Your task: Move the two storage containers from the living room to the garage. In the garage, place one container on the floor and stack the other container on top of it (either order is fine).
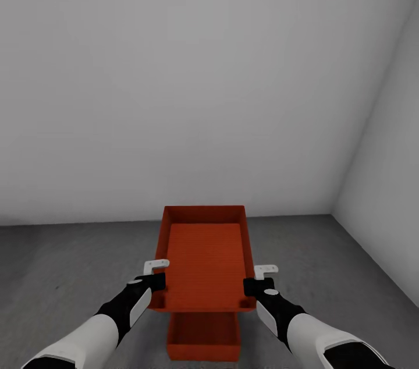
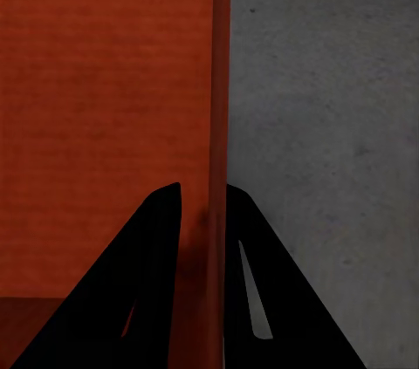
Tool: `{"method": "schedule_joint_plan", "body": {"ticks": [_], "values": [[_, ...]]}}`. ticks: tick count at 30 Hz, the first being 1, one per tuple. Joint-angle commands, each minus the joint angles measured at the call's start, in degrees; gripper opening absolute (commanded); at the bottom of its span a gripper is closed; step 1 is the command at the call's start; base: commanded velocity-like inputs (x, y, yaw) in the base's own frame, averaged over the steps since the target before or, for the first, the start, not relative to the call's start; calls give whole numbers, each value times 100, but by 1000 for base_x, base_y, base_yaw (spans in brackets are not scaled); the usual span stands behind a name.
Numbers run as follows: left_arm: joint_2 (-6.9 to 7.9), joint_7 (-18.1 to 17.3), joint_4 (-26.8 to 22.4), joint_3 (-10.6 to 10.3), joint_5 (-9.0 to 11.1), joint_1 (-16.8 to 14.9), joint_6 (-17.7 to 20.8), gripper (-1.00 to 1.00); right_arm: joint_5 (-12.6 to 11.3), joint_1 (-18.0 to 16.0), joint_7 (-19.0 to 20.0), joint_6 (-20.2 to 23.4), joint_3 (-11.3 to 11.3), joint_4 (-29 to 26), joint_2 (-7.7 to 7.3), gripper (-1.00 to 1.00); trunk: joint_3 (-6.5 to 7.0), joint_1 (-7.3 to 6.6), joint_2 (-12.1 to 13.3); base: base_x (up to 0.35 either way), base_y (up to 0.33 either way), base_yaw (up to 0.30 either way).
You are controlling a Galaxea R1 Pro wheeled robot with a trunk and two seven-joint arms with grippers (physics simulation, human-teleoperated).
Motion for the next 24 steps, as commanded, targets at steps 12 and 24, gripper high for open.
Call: {"method": "schedule_joint_plan", "body": {"ticks": [12,24], "values": [[2,423,-156,128,-83,-6,8,-100,-87,0,-27,-26,-10,19,0,-100,-120,1,-7,0,0,0],[2,423,-156,128,-80,-6,10,-100,-87,0,-27,6,-10,17,-9,-100,-231,1,-7,0,0,0]]}}
